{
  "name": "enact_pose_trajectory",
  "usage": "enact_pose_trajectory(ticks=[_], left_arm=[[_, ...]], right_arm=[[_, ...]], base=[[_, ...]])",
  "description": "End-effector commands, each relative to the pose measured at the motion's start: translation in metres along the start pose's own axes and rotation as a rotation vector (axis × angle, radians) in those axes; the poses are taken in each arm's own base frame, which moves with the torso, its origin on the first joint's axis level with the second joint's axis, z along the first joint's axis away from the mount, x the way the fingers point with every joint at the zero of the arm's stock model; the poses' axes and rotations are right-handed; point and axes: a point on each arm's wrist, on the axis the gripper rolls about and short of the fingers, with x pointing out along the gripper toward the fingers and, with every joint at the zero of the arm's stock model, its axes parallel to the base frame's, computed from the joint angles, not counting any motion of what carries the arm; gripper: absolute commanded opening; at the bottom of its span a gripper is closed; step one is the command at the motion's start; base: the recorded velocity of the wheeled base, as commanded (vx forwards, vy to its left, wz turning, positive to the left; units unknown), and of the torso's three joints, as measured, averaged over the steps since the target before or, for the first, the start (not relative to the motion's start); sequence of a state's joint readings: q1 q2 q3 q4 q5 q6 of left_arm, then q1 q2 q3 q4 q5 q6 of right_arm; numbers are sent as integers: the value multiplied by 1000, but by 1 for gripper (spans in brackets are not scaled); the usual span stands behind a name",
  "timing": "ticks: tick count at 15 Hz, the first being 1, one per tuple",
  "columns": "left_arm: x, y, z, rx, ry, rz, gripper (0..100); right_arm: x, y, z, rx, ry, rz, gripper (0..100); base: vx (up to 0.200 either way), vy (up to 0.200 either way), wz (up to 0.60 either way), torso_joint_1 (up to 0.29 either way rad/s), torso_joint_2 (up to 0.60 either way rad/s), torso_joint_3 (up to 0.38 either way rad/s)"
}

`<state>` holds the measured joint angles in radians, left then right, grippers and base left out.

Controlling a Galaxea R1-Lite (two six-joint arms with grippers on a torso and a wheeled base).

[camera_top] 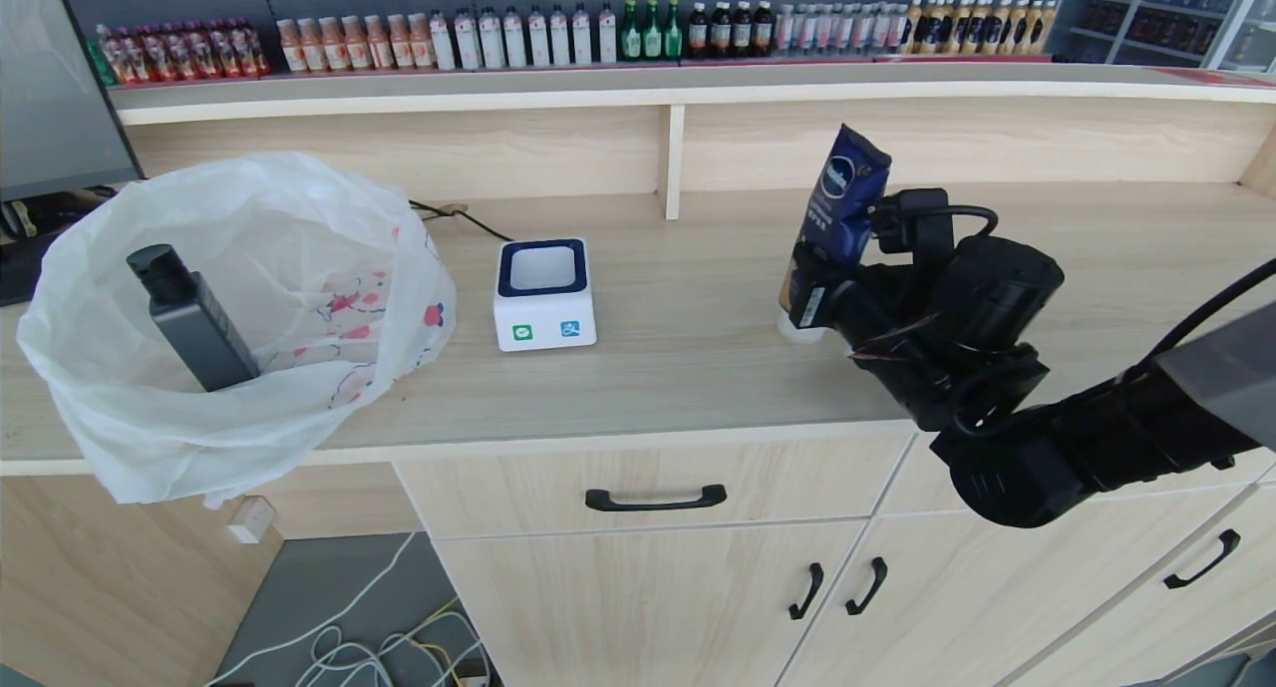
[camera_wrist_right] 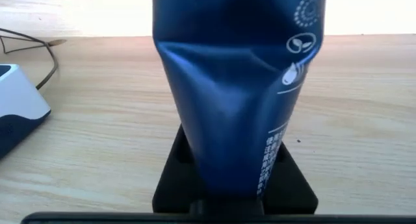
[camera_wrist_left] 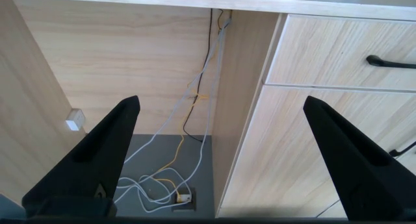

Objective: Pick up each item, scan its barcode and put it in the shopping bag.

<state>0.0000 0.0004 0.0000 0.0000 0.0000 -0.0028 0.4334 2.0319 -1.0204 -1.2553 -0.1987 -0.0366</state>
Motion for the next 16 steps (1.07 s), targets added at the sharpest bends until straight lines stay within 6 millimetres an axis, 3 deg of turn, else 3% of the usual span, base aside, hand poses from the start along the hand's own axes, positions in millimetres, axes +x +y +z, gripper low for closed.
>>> enact_pose_trajectory(ticks=[1,8,12,16], left_arm=[[0,0,0,0,0,-2,100],[0,0,0,0,0,0,100],[0,0,0,0,0,0,100],[0,0,0,0,0,0,100]], right_arm=[[-2,0,-1,0,0,2,0],[-8,-2,10,8,-44,0,0],[-16,-4,40,15,-114,-3,0],[-45,-11,68,30,-151,5,0]], base=[[0,0,0,0,0,0],[0,0,0,0,0,0],[0,0,0,0,0,0],[0,0,0,0,0,0]])
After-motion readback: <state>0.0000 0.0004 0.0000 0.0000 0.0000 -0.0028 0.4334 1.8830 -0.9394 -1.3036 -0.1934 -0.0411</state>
